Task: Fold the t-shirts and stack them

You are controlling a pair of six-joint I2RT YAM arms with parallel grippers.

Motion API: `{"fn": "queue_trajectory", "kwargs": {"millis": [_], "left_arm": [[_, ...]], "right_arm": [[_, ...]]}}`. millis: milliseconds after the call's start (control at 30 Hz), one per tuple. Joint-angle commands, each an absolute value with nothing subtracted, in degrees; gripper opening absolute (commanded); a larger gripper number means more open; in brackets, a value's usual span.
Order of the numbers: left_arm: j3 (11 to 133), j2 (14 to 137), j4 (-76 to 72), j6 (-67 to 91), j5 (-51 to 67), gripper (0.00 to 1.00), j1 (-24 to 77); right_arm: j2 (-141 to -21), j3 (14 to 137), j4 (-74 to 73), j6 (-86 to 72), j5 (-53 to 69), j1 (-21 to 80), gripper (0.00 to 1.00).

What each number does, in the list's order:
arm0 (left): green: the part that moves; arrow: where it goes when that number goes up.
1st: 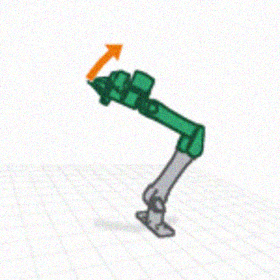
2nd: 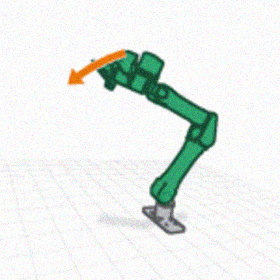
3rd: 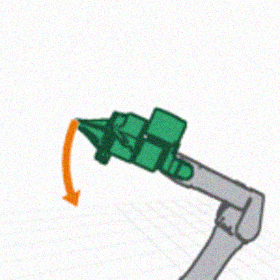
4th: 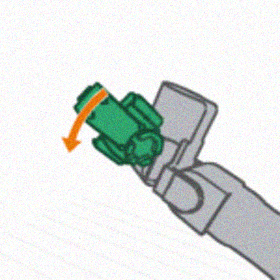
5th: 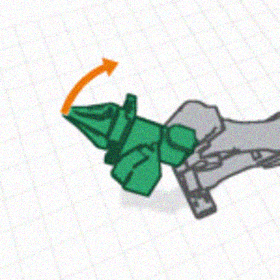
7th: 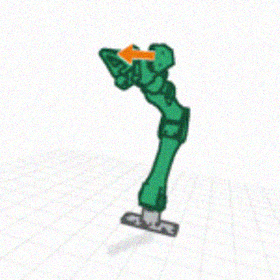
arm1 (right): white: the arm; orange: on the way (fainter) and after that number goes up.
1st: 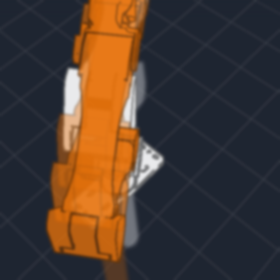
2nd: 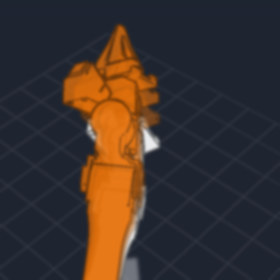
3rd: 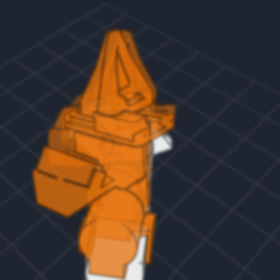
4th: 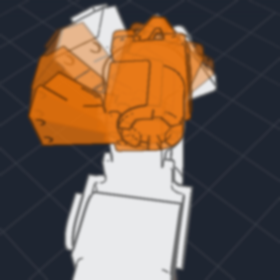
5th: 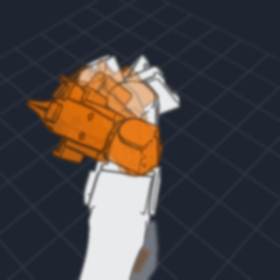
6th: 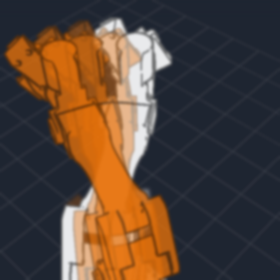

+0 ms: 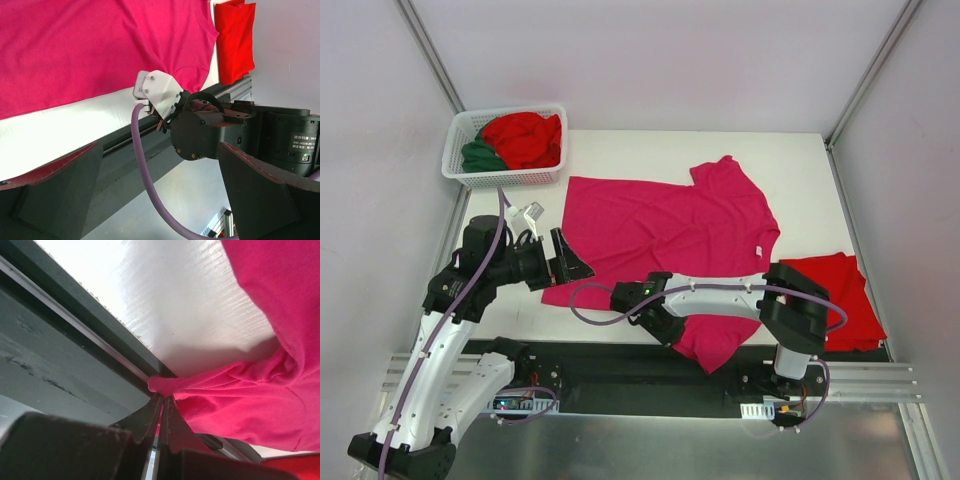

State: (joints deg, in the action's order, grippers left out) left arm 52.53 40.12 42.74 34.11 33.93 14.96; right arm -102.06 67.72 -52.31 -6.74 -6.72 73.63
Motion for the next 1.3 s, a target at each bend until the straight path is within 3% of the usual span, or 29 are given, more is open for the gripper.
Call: {"fn": "queue_trajectory", "kwargs": {"millis": [0, 133, 400, 567, 1267], "left_arm": [[52.1, 40.2, 42.5, 34.5, 33.7, 1.0, 15.1], [52.2, 40.7, 42.5, 34.1, 33.7, 0.99, 15.0], [52.2, 41.2, 42.5, 33.5, 33.8, 0.99, 15.1], [51.9, 40.9, 42.4, 33.6, 33.8, 0.99, 15.1], [52.0, 41.0, 42.5, 33.7, 33.8, 0.99, 15.0]], "right_arm": [[-101.9, 70.4, -56.6, -6.9, -4.8, 73.6, 0.01], [-101.1, 71.6, -56.5, -6.3, -4.7, 73.5, 0.09], [-100.7, 72.2, -55.3, -5.0, -1.1, 73.6, 0.11], [-101.2, 71.8, -55.2, -4.9, -0.5, 73.6, 0.26], [-102.7, 66.0, -51.2, -4.7, -1.9, 73.7, 0.27]]}}
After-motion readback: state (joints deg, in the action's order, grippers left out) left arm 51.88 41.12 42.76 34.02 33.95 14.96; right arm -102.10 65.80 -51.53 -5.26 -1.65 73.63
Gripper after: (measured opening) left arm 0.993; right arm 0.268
